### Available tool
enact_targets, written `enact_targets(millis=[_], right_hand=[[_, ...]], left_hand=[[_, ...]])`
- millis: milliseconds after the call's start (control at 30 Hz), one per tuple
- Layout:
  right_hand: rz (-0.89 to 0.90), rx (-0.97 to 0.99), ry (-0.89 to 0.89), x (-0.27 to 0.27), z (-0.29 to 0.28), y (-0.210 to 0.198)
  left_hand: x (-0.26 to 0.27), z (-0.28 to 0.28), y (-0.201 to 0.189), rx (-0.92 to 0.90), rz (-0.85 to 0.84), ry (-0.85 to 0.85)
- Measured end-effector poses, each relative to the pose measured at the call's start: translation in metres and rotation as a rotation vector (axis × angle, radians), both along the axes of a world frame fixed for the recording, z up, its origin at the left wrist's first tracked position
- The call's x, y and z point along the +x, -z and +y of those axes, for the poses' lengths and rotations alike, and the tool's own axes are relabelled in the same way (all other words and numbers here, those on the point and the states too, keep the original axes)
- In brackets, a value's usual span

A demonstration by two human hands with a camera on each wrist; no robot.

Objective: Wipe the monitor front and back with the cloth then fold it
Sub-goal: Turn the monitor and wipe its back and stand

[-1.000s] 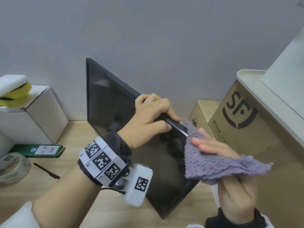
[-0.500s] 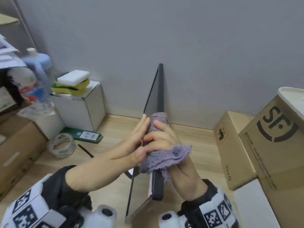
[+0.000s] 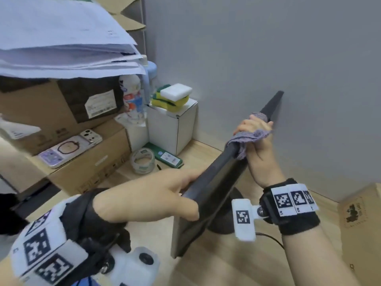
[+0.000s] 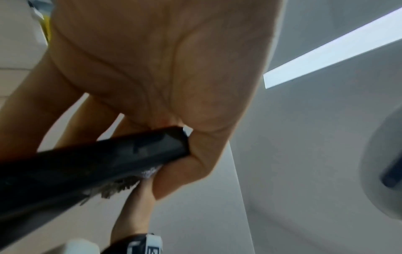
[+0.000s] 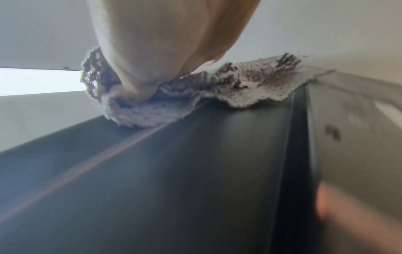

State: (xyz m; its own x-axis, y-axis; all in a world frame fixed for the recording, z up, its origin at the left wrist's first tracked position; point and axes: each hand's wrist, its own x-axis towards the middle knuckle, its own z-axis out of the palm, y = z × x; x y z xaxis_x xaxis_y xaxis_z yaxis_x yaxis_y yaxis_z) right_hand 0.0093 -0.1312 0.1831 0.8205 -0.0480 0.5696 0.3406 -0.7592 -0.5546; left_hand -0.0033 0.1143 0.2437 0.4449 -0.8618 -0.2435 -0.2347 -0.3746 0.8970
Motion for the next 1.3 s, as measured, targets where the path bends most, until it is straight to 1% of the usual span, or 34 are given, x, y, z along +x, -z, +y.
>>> enact_targets(millis=[33,67,133,200,267,333,433,500,533,600,633,700,733,767,800,833,900,967,1033,1133,1200,1233,1267,1300], right_hand=[[-0.009,-0.096,0.065,0.000,-0.003,0.000],[0.006,-0.152,0.070,0.002,-0.005,-0.005],[0.024,-0.181,0.171,0.006,-0.011,-0.009],[0.023,-0.239,0.252,0.008,-0.002,-0.009],[0.026,-0.246,0.298,0.008,0.004,-0.011],[0.049,-0.268,0.357,0.010,0.003,-0.017],[0.109,-0.360,0.469,0.016,-0.013,-0.022],[0.127,-0.366,0.547,0.020,-0.031,-0.022],[0.140,-0.354,0.589,0.020,-0.042,-0.022],[0.126,-0.260,0.658,0.020,-0.064,-0.016],[0.079,-0.141,0.671,0.020,-0.073,-0.008],[-0.062,0.269,0.731,0.018,-0.071,0.005],[-0.093,0.460,0.781,0.017,-0.061,0.013],[-0.062,0.587,0.830,0.018,-0.046,0.023],[0.007,0.649,0.839,0.019,-0.027,0.032],[0.066,0.658,0.803,0.022,-0.004,0.042],[0.105,0.581,0.667,0.024,0.049,0.053],[0.025,0.415,0.470,0.024,0.091,0.058],[-0.070,0.203,0.318,0.026,0.115,0.062],[-0.107,-0.163,0.152,0.024,0.129,0.068],[-0.092,-0.323,-0.031,0.026,0.122,0.076],[-0.072,-0.358,-0.108,0.029,0.115,0.077],[-0.047,-0.350,-0.146,0.030,0.105,0.076],[-0.050,-0.305,-0.141,0.032,0.093,0.075]], left_hand=[[0.006,0.006,0.000,0.000,0.058,0.008],[0.012,0.009,-0.004,-0.025,0.127,0.015],[0.030,0.014,-0.006,-0.012,0.238,0.013],[0.053,0.020,-0.007,0.029,0.279,0.021],[0.068,0.021,-0.009,0.043,0.270,-0.031],[0.079,0.017,-0.011,0.046,0.124,-0.195],[0.087,0.005,-0.009,0.009,-0.169,-0.495],[0.091,-0.001,-0.004,-0.029,-0.280,-0.629],[0.094,-0.003,0.000,-0.068,-0.296,-0.657],[0.100,-0.006,0.005,-0.143,-0.287,-0.666],[0.103,-0.008,0.006,-0.167,-0.270,-0.675],[0.109,-0.013,0.007,-0.173,-0.285,-0.735],[0.111,-0.015,0.008,-0.153,-0.335,-0.765],[0.112,-0.016,0.009,-0.135,-0.409,-0.788],[0.113,-0.017,0.010,-0.118,-0.467,-0.793],[0.113,-0.017,0.011,-0.113,-0.504,-0.790],[0.115,-0.016,0.014,-0.114,-0.536,-0.782],[0.117,-0.015,0.017,-0.101,-0.576,-0.773],[0.116,-0.013,0.018,-0.090,-0.615,-0.734],[0.115,-0.016,0.018,-0.106,-0.711,-0.696],[0.116,-0.014,0.020,-0.125,-0.744,-0.698],[0.116,-0.014,0.021,-0.121,-0.754,-0.696],[0.116,-0.013,0.022,-0.114,-0.752,-0.691],[0.117,-0.012,0.023,-0.114,-0.733,-0.691]])
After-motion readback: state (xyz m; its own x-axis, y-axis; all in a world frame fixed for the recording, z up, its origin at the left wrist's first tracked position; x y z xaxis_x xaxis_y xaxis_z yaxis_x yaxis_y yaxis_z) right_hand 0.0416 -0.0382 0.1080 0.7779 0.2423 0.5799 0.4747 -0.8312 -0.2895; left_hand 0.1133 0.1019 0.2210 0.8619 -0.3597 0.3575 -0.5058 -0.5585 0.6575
